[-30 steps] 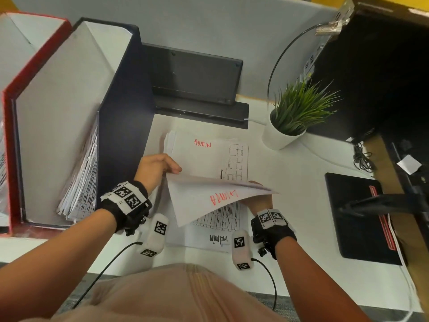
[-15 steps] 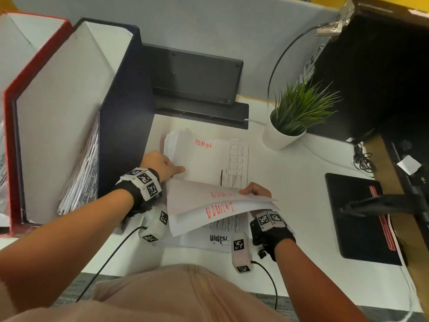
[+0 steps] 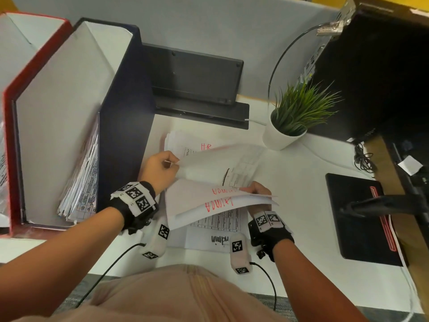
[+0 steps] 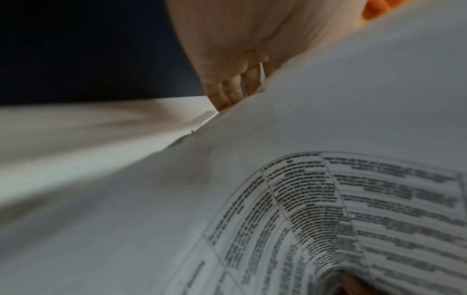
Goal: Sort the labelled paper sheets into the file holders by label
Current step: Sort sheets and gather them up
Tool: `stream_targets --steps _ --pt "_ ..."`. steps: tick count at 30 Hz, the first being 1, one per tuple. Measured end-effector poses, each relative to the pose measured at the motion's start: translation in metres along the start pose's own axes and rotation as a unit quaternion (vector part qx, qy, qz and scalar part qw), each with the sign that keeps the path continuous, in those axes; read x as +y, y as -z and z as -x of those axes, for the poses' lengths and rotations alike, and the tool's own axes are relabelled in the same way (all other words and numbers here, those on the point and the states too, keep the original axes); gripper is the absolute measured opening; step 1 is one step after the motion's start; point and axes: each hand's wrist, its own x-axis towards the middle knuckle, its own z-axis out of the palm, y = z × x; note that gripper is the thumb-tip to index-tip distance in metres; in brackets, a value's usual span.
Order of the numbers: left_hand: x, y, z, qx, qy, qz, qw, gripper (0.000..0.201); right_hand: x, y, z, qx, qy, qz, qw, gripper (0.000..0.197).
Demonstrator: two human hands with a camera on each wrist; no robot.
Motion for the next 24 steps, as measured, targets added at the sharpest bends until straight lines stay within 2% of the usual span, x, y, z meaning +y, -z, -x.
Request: stream_targets --steps 2,3,4,6,8,9,11,13,16,18,21,24 --pt "0.003 0.002 0.005 -0.012 0.007 0.054 0.998 0.031 -0.001 0.0 0.001 0.012 0.029 0.087 0.996 0.035" --pt "0.004 0.003 0.007 -0.018 0.001 0.065 0.998 0.031 -0.001 0.0 0.002 0.018 0.049 0.101 0.993 0.028" --pt "0.005 0.003 0.009 -0.027 -0.004 0.075 0.997 0.031 0.001 0.0 0.001 0.023 0.068 0.072 0.995 0.03" --pt "0.006 0.005 0.013 -0.045 -0.007 0.096 0.994 0.033 0.004 0.001 0.001 0.029 0.107 0.038 0.993 0.056" --pt "0.007 0.006 0.013 -0.052 0.011 0.114 0.992 0.034 0.003 0.001 0.005 0.013 0.109 -0.012 0.994 0.065" --pt "0.007 0.007 0.012 -0.052 0.026 0.125 0.99 0.034 0.003 0.003 0.004 0.006 0.108 -0.013 0.994 0.06" --pt "0.009 0.007 0.01 -0.051 0.053 0.149 0.986 0.03 0.0 0.001 0.002 -0.003 0.089 0.06 0.994 0.035" --pt "0.011 0.007 0.008 -0.049 0.073 0.144 0.986 0.017 0.003 0.0 0.001 0.004 0.077 0.118 0.99 0.016" --pt "0.013 0.008 0.008 -0.083 0.125 0.166 0.975 0.019 0.004 -0.004 0.004 0.043 0.103 0.059 0.992 0.027" --pt "0.015 0.01 0.01 -0.118 0.15 0.194 0.962 0.03 0.002 -0.008 0.006 0.081 0.141 0.096 0.982 0.033" --pt "0.019 0.01 0.014 -0.125 0.113 0.134 0.977 0.043 -0.007 -0.013 0.01 0.093 0.143 0.067 0.983 0.032" --pt "0.023 0.009 0.02 -0.105 0.004 0.017 0.994 0.044 -0.023 -0.015 0.021 0.056 0.154 -0.03 0.986 0.03"
